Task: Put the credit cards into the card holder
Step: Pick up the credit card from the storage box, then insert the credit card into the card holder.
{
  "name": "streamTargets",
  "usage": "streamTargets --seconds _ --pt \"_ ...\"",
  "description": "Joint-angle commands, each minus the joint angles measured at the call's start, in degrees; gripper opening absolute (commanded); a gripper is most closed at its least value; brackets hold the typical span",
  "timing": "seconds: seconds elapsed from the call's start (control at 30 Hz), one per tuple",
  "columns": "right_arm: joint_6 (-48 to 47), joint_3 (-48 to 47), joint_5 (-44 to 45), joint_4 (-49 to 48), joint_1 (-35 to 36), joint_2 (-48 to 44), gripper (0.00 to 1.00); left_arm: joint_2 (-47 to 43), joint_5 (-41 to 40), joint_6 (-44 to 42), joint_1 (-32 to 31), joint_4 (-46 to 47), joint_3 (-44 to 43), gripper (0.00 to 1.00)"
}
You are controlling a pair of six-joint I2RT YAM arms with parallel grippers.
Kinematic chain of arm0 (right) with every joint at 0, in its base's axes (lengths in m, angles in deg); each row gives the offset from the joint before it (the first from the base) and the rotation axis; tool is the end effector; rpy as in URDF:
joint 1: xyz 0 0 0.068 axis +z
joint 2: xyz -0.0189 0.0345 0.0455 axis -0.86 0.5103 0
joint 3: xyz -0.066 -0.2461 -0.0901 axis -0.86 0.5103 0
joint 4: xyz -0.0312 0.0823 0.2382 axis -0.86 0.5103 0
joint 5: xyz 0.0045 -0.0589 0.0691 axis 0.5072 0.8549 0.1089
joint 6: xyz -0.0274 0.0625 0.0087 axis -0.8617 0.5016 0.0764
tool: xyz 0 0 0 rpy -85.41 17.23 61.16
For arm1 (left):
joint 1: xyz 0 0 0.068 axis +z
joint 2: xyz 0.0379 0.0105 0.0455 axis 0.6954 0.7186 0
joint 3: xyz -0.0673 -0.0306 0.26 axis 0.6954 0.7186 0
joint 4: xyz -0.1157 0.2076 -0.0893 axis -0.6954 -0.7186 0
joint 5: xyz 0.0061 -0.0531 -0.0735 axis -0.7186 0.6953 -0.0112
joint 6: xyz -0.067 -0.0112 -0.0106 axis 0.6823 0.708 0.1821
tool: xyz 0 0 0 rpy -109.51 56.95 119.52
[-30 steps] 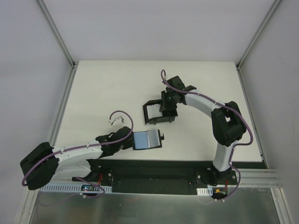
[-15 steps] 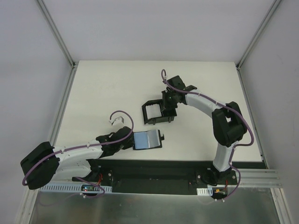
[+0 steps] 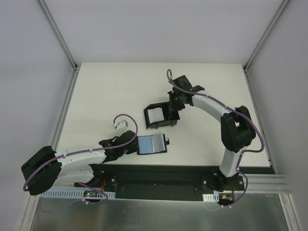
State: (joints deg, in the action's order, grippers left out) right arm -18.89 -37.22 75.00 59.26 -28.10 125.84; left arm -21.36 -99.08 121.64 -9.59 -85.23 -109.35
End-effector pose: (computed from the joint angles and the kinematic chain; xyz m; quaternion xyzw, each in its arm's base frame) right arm 0.3454 0.2211 0.2152 -0.2455 0.9083 0.1837 0.2845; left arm 0.1377 -0.1558 0.1440 -0.1467 0.8973 -0.2487 0.3340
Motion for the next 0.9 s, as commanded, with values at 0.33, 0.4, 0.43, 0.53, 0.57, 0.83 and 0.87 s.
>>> streamTargets --seconds 0.33,0.4,0.43,0.53,0.57,0.83,0.87 --pt "-4.8 -3.3 0.5 2.6 -0.1 -13.8 0.01 0.8 1.2 -1.4 -0.1 -0.3 0.5 0.0" --pt "-1.4 -0.4 -2.1 0.1 -0.1 -16.9 0.0 0.8 1.2 -1.1 -0.1 -0.3 0.6 0.0" --pt "-0.4 1.4 -3.1 -1.1 0.0 -18.3 0.0 0.7 1.2 -0.9 -0.1 -0.3 0.6 0.0" --pt "3.8 8.5 -6.2 -5.9 0.2 -23.1 0.0 0.3 1.0 -0.5 -0.1 -0.3 0.8 0.0" --pt "5.3 10.5 -7.0 -6.9 0.5 -25.2 0.0 0.1 1.0 -0.4 -0.1 -0.2 0.9 0.0" --pt "20.5 30.8 -10.1 -24.6 7.2 -34.9 0.0 -2.5 0.1 2.5 -0.1 -0.1 3.0 0.0" --pt "21.7 32.6 -9.0 -25.6 8.6 -35.2 0.0 -2.5 0.1 2.7 -0.1 -0.1 3.2 0.0"
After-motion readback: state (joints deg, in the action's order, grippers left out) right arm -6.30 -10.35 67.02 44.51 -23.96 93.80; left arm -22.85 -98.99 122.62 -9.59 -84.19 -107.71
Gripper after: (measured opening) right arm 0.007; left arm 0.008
